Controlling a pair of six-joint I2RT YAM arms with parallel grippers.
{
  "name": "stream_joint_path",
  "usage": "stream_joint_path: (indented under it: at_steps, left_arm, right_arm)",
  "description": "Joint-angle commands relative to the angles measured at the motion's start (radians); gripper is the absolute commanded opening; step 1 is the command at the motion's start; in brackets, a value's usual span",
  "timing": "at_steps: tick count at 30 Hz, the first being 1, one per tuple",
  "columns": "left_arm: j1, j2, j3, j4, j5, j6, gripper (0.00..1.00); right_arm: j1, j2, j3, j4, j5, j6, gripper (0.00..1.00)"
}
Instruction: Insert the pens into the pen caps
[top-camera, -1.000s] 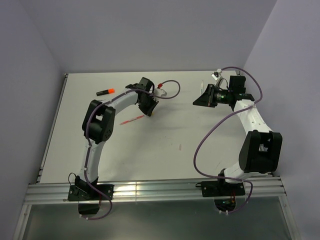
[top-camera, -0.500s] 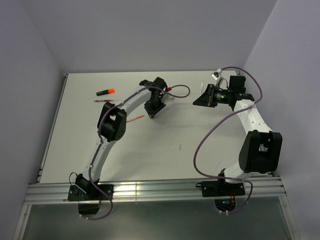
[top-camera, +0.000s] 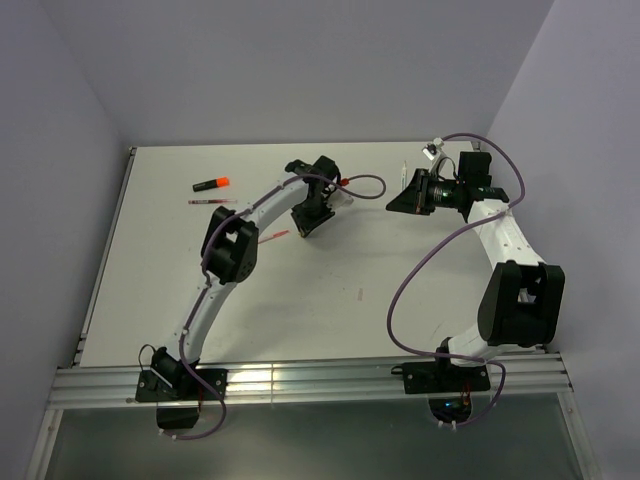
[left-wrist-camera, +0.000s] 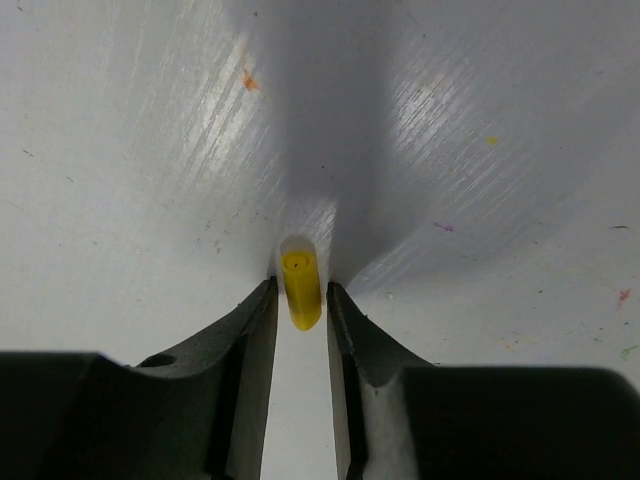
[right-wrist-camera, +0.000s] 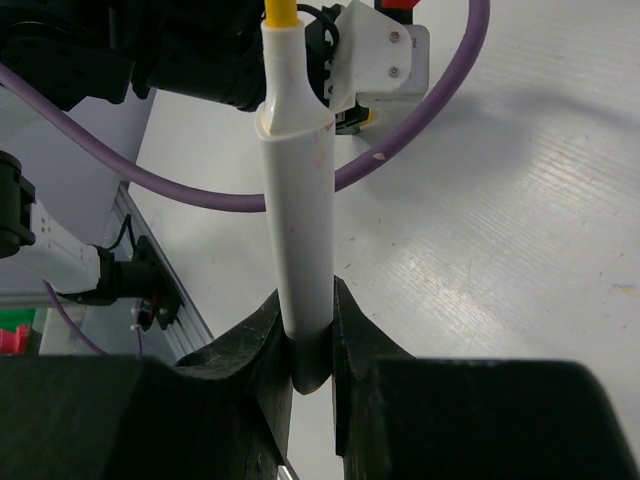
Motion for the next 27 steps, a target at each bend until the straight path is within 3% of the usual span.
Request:
stream_joint_path:
  at_steps: [1,6,9,14,19,27]
  left_arm:
    - [-0.027,0.191,-0.051,-0.037,0.013,0.009,0.34]
    - [-0.036,0.203,-0.050,-0.022,0.008,0.015,0.33]
    - [-0.036,0.192,-0.071,0.009,0.025,0.025,0.27]
    - [-0.031,0.149,-0.082,0.078,0.077,0.000,0.00]
    - [0.016,-0.054,-0.128,0.225,0.224,-0.093,0.00]
    - [0.188,-0.504,-0.295,0.542,0.448,-0.426,0.00]
  right_arm:
    - [-0.006,-0.023,0.024,-0.009,-0.021,-0.031,0.00]
    - [-0.006,-0.021,0.029,-0.012,-0.026,-0.040,0.00]
    - [-0.006,-0.026,0.026,-0.015,-0.024,-0.050,0.00]
    - [-0.006,-0.024,0.047,-0.024,-0.018,-0.071,0.00]
    - [-0.006,0.008,0.144,-0.038,0.040,-0.135,0.00]
    - [0.038,0.024,0.179,0.005,0.025,-0.093,0.00]
